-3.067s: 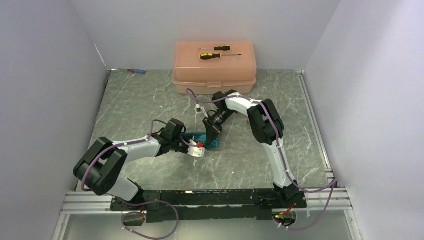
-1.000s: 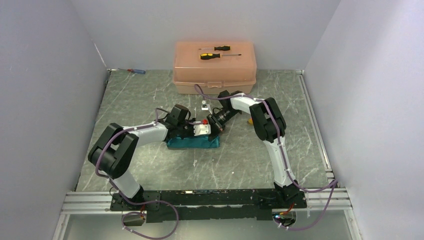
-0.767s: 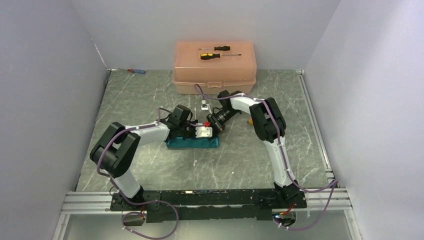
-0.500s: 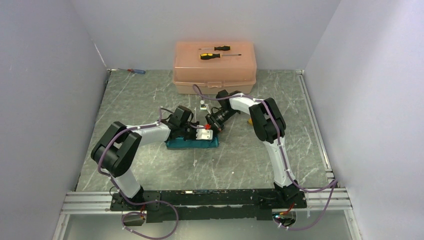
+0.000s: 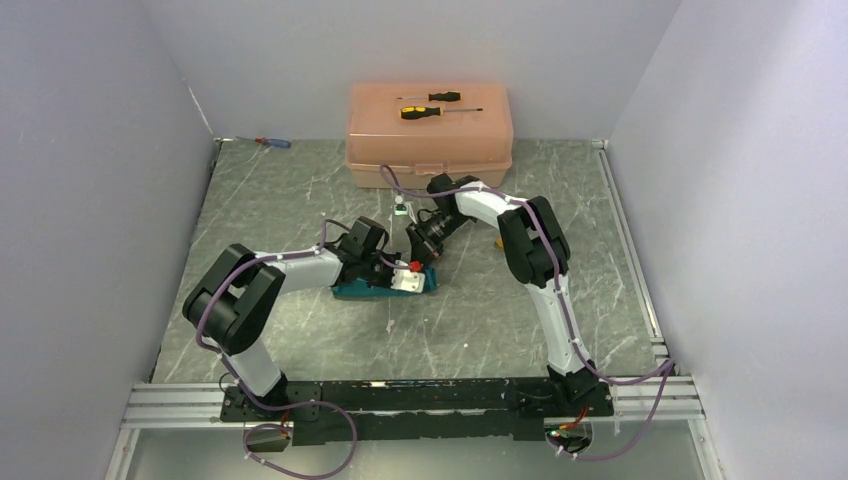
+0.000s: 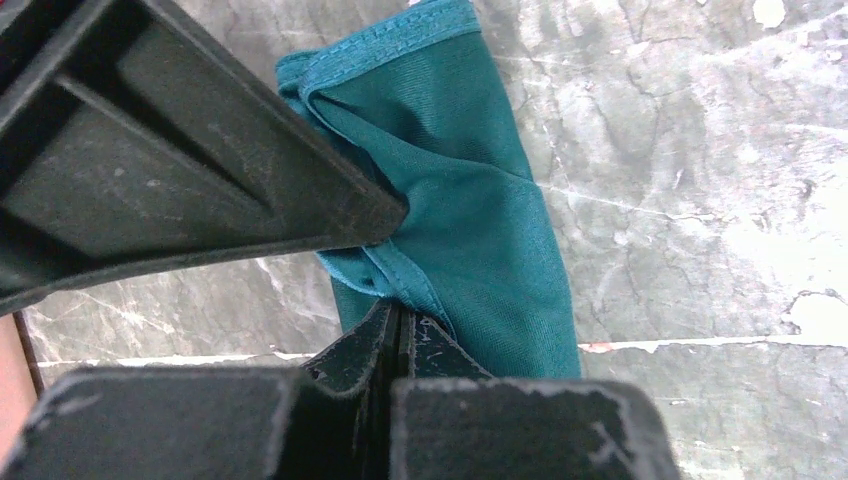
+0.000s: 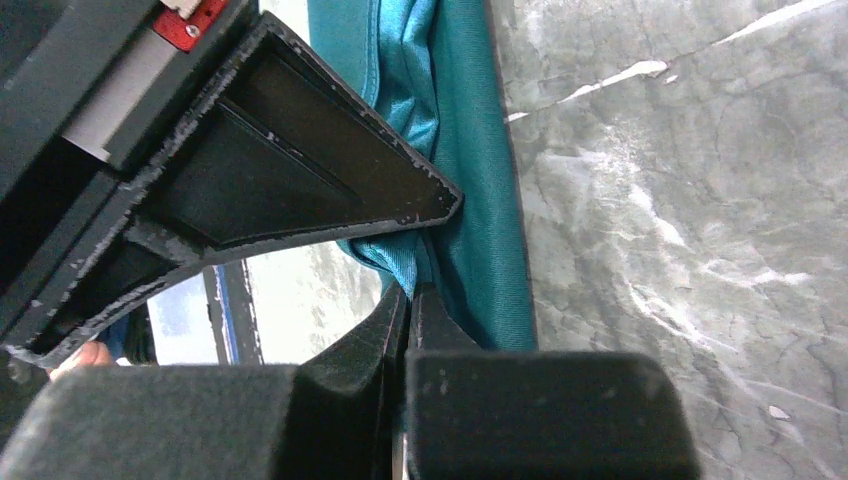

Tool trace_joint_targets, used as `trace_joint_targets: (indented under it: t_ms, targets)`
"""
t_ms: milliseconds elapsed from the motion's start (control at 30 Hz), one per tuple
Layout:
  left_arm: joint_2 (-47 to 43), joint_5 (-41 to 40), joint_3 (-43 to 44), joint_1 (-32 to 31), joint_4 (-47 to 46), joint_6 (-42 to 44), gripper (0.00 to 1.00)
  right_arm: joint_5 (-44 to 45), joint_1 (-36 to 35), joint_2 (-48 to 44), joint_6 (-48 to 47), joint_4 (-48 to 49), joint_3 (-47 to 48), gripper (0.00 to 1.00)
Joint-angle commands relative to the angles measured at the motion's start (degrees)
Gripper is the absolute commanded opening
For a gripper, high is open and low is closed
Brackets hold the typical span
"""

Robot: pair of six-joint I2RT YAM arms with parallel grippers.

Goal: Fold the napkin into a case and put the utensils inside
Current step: Fold the 2/3-rectangle-folded napkin at the center of the board.

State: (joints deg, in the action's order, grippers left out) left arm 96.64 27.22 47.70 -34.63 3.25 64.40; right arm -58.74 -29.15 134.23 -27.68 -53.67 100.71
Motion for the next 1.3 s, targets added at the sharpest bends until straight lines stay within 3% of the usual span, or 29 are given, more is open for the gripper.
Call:
trace_joint_targets:
  t_ms: [0, 500, 733, 867, 967, 1167, 1267]
  targets:
    - [0.0, 2.8, -0.7, -0.6, 1.9, 2.1, 0.03, -0.6, -0.2, -0.3, -3.8, -3.4, 4.0, 0.0]
    - [-0.6, 1.7, 1.3, -0.8, 5.3, 2.2, 0.03, 2.5, 1.9, 5.6, -2.0, -2.8, 4.6, 0.0]
    - [-1.8, -10.4, 1.8, -0.8, -12.0, -6.4, 0.04, 1.9, 1.9, 5.4, -1.6, -1.4, 2.6, 0.0]
    - [-3.1, -15.4, 5.6, -0.8, -14.5, -10.6, 0.03, 1.7, 1.9, 5.5, -1.6, -1.4, 2.3, 0.0]
    - [-5.2, -13.4, 8.9, -0.7, -7.8, -13.9, 0.03, 1.7, 1.8, 5.6, -1.4, -1.2, 2.1, 0.0]
    - [-8.5, 5.2, 12.4, 0.2, 26.0, -9.0, 0.03, 2.0, 1.8, 5.4, -1.1, -0.8, 1.8, 0.0]
    - [-9.3, 7.6, 9.7, 0.3, 30.9, -6.8, 0.03, 1.8, 1.8, 5.2, -1.1, -0.7, 1.9, 0.0]
